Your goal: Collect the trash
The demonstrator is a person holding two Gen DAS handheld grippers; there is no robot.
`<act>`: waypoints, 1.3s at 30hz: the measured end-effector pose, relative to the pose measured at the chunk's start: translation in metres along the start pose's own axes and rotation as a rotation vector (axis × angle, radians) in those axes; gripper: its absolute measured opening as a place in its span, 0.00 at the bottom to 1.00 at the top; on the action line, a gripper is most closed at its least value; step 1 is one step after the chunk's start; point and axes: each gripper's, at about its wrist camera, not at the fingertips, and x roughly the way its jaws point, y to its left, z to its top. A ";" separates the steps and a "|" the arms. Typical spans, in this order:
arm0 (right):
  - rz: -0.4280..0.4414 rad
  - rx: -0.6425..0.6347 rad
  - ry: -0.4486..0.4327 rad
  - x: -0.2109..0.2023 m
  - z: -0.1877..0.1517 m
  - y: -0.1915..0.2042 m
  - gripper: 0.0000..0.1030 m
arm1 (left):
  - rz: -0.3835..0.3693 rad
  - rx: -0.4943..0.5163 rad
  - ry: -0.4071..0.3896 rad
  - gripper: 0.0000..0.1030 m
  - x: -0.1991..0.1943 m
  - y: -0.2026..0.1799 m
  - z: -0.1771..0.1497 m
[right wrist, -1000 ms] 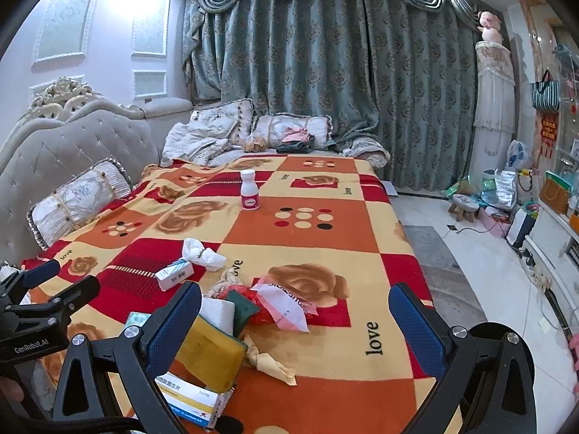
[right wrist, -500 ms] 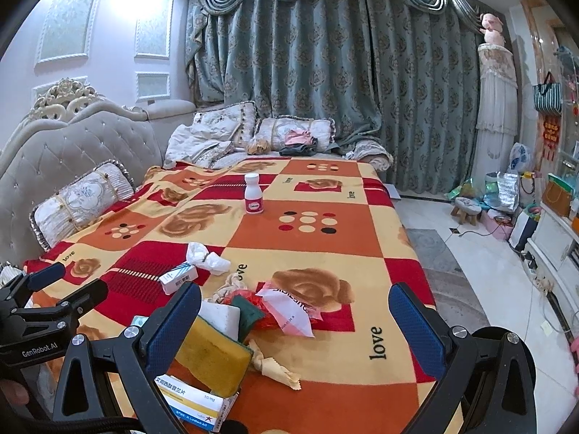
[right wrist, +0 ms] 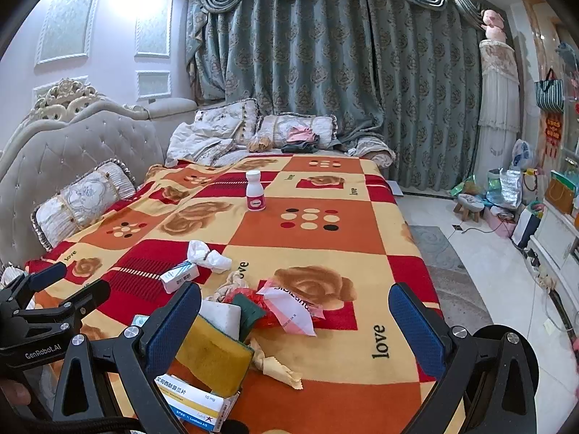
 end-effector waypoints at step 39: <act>0.013 0.010 0.033 0.005 -0.009 -0.004 1.00 | -0.003 -0.004 0.022 1.00 0.007 -0.002 -0.005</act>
